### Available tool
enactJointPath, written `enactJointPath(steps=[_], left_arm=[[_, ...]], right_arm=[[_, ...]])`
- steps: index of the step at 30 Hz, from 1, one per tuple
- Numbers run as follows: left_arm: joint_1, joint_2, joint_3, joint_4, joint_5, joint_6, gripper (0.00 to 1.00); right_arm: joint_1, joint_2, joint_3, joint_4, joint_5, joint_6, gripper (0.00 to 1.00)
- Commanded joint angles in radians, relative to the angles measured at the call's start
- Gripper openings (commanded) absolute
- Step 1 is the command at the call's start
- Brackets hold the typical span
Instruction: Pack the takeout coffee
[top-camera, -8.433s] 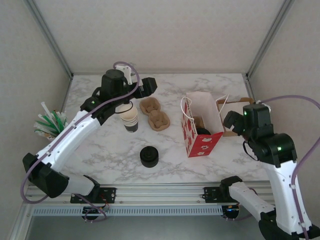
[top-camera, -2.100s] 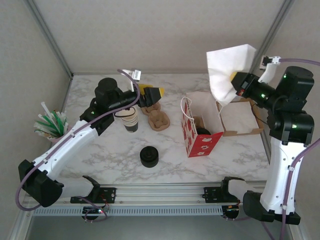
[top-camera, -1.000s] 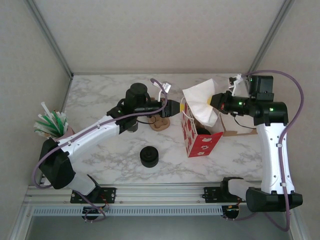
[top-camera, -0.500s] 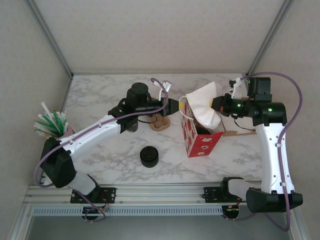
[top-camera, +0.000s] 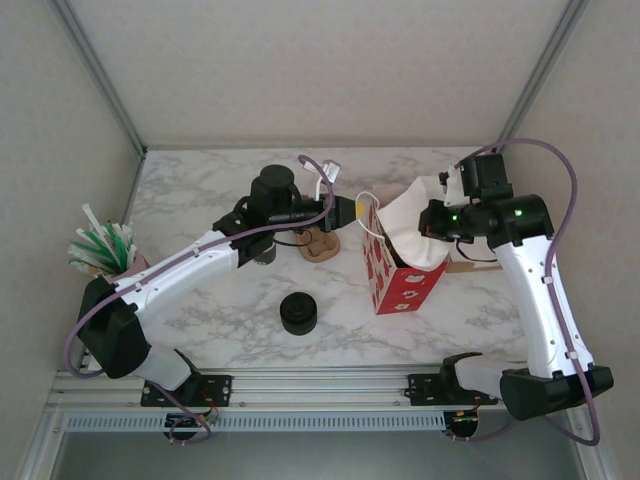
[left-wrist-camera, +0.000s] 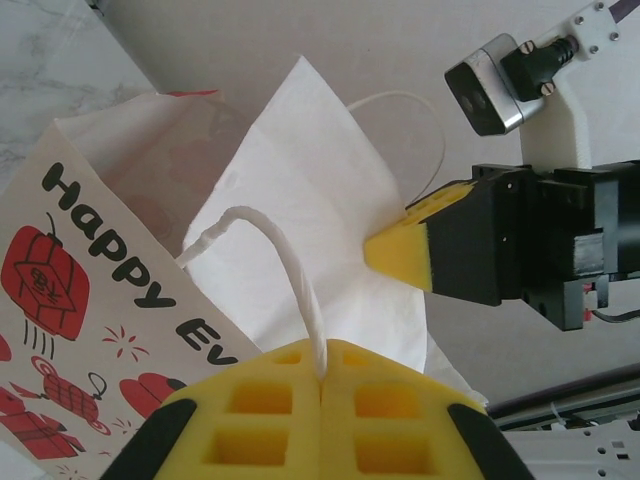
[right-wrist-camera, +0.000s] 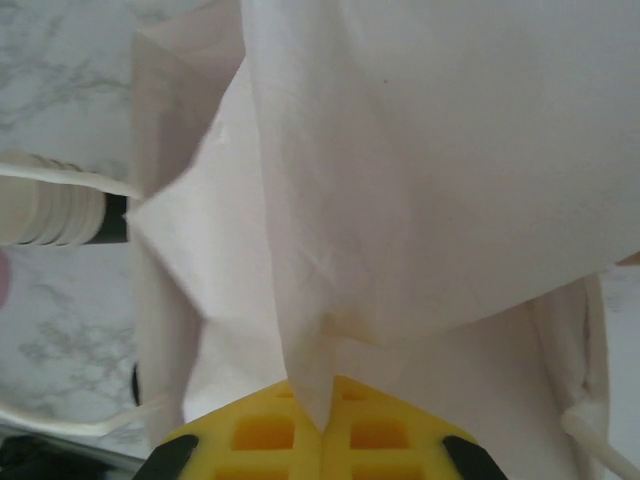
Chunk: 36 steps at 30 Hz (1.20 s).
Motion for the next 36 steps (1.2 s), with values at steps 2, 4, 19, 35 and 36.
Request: enactJointPath(steps=[2,4,19,35,36], left_arm=[[-0.005,-0.031,0.001,0.000,-0.017,0.023,0.03],[-0.005,-0.030,0.001,0.000,-0.017,0.023,0.03],[-0.005,-0.030,0.001,-0.006,-0.022,0.033,0.03],[-0.005,-0.027,0.006,-0.003,-0.028,0.034,0.04],[-0.005,-0.027,0.006,-0.003,-0.027,0.034,0.04]], right_arm=[[0.058,0.033,0.042,-0.039,0.161,-0.010,0.00],[0.086,0.051,0.052,-0.044,0.200,-0.007,0.00],[0.250,0.196,0.039,-0.025,0.320,0.029,0.00],[0.266,0.221,-0.007,-0.012,0.326,0.041,0.09],[0.266,0.219,-0.001,-0.015,0.325,0.038,0.11]])
